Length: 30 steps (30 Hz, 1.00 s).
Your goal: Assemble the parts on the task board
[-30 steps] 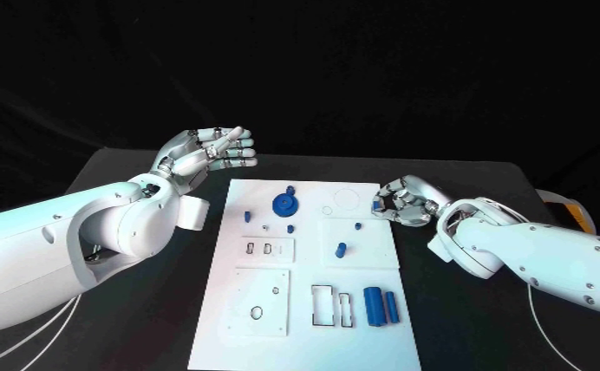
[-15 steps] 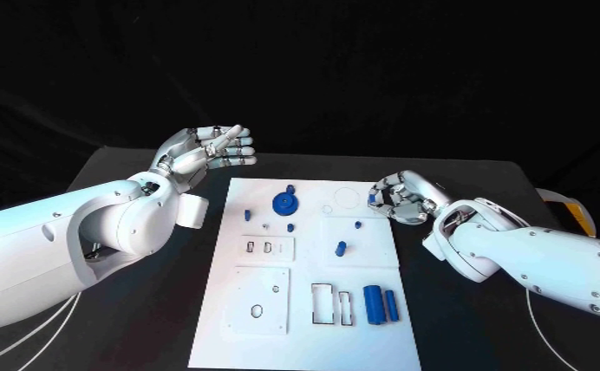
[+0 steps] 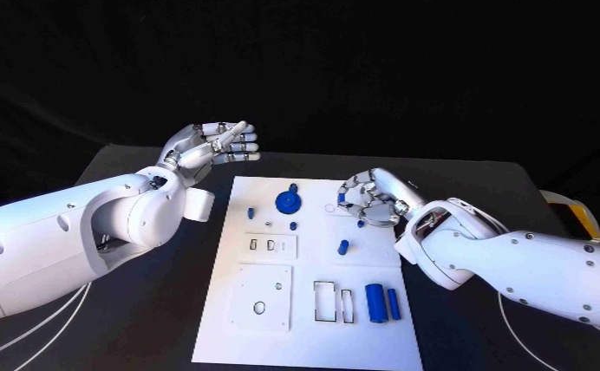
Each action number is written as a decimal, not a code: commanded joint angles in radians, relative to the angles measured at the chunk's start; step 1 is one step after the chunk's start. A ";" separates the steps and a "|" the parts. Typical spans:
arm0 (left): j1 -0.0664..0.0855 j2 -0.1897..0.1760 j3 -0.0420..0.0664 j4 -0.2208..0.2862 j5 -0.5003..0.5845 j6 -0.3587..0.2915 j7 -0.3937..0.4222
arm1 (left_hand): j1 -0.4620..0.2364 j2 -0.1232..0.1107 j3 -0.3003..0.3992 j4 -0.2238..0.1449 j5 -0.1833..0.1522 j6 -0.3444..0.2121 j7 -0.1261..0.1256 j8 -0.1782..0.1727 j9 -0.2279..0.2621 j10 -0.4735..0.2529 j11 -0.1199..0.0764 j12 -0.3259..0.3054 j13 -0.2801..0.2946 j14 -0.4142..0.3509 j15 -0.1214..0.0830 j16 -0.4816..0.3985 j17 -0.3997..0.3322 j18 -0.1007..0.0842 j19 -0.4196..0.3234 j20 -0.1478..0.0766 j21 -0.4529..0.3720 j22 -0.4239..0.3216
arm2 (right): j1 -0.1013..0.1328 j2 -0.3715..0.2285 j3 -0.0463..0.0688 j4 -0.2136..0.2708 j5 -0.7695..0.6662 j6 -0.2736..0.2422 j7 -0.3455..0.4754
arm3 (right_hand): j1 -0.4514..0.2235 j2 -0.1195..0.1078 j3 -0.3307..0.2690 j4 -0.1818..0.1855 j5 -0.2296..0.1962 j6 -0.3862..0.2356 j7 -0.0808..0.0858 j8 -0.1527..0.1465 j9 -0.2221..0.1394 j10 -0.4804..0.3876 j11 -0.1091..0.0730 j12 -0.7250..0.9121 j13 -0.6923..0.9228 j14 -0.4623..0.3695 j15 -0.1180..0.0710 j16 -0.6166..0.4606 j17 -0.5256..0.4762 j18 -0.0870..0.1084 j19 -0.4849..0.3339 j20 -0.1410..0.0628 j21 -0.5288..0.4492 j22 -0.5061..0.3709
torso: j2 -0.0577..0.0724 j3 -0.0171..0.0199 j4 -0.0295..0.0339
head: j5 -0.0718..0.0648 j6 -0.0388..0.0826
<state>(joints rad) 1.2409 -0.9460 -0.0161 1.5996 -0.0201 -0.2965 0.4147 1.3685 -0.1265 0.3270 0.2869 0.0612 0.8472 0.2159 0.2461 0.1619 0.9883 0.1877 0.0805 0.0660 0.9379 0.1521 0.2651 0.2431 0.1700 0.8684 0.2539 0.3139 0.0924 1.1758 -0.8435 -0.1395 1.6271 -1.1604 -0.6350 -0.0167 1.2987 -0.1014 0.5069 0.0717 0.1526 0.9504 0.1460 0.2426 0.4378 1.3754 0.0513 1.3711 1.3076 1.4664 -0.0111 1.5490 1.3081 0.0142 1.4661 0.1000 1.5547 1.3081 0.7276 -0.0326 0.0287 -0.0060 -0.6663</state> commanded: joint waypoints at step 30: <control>-0.002 0.040 -0.004 -0.016 -0.002 0.008 -0.007 | -0.001 0.005 -0.003 0.000 -0.005 -0.002 0.030 -0.002 0.000 0.006 0.006 -0.006 0.001 -0.004 -0.001 -0.004 0.004 0.014 0.000 0.005 -0.005 -0.002 | -0.071 0.249 -0.016 -0.044 -0.259 0.108 -0.211 | -0.036 -0.016 0.003 0.008 -0.002 0.007 -0.014 0.018 0.017 -0.001 -0.001 -0.010 -0.005 0.086 -0.007 -0.003 0.175 -0.008 0.090 -0.009 -0.004 0.247 | -0.004 -0.0003 0.0018 | 0.059 -0.028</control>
<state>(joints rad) 1.2388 -0.9067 -0.0202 1.5799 -0.0211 -0.2967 0.4041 1.3686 -0.1265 0.3270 0.2869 0.0612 0.8472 0.2159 0.2461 0.1619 0.9919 0.1913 0.0805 0.0660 0.9379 0.1521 0.2651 0.2458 0.1700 0.8684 0.2539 0.3139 0.0916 1.1064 -0.5967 -0.1556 1.5839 -1.3648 -0.5604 -0.1986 1.2683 -0.1188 0.5098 0.0751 0.1527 0.9486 0.1443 0.2562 0.4384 1.3753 0.0514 1.3663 1.3021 1.4664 -0.0110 1.5490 1.3077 0.0142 1.4661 0.1002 1.5544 1.3077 0.7233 -0.0330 0.0316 0.0498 -0.6928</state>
